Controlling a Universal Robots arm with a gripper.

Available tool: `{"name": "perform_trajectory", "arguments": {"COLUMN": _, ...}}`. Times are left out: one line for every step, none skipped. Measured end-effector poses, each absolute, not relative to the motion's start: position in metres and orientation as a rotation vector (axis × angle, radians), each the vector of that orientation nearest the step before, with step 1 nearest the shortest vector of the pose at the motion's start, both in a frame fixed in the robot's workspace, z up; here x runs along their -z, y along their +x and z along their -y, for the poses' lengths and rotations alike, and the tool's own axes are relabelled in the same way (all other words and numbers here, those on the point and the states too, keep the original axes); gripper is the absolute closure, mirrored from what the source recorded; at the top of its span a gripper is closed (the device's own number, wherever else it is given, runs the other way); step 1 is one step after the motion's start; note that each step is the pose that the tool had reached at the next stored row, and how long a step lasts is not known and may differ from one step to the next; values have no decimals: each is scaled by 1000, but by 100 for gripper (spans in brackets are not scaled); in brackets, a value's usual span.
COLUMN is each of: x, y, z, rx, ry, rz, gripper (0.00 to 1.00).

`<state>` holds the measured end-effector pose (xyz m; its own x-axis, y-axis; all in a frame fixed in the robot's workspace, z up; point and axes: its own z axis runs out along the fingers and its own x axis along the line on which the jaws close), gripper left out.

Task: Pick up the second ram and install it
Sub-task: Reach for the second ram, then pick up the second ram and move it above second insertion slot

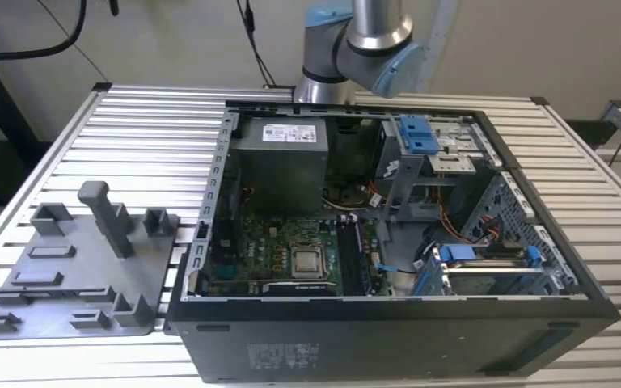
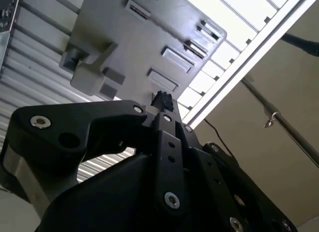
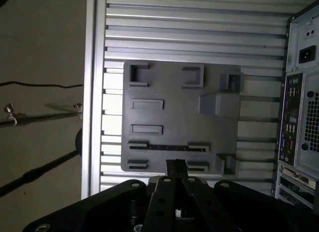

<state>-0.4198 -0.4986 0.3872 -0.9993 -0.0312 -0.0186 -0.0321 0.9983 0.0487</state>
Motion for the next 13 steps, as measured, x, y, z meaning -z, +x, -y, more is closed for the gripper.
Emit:
{"name": "perform_trajectory", "arguments": {"x": -387, "y": -420, "z": 499, "rx": -76, "ry": -49, "rz": -3122, "gripper": 89}}
{"name": "perform_trajectory", "arguments": {"x": -387, "y": -420, "z": 499, "rx": -77, "ry": -49, "rz": -3123, "gripper": 89}}
{"name": "perform_trajectory", "arguments": {"x": -387, "y": -420, "z": 499, "rx": -77, "ry": -49, "rz": -3123, "gripper": 89}}
{"name": "perform_trajectory", "arguments": {"x": -387, "y": -420, "z": 499, "rx": -77, "ry": -49, "rz": -3123, "gripper": 89}}
{"name": "perform_trajectory", "arguments": {"x": -387, "y": -420, "z": 499, "rx": -77, "ry": -49, "rz": -3123, "gripper": 89}}
{"name": "perform_trajectory", "arguments": {"x": -387, "y": -420, "z": 499, "rx": -77, "ry": -49, "rz": -3123, "gripper": 89}}
{"name": "perform_trajectory", "arguments": {"x": -387, "y": -420, "z": 499, "rx": -77, "ry": -49, "rz": -3123, "gripper": 89}}
{"name": "perform_trajectory", "arguments": {"x": -387, "y": -420, "z": 499, "rx": -77, "ry": -49, "rz": -3123, "gripper": 89}}
{"name": "perform_trajectory", "arguments": {"x": -387, "y": -420, "z": 499, "rx": -77, "ry": -49, "rz": -3123, "gripper": 89}}
{"name": "perform_trajectory", "arguments": {"x": -387, "y": -420, "z": 499, "rx": -77, "ry": -49, "rz": -3123, "gripper": 89}}
{"name": "perform_trajectory", "arguments": {"x": -387, "y": -420, "z": 499, "rx": -77, "ry": -49, "rz": -3123, "gripper": 89}}
{"name": "perform_trajectory", "arguments": {"x": -387, "y": -420, "z": 499, "rx": -77, "ry": -51, "rz": -3123, "gripper": 89}}
{"name": "perform_trajectory", "arguments": {"x": -387, "y": -420, "z": 499, "rx": -77, "ry": -54, "rz": -3124, "gripper": 89}}
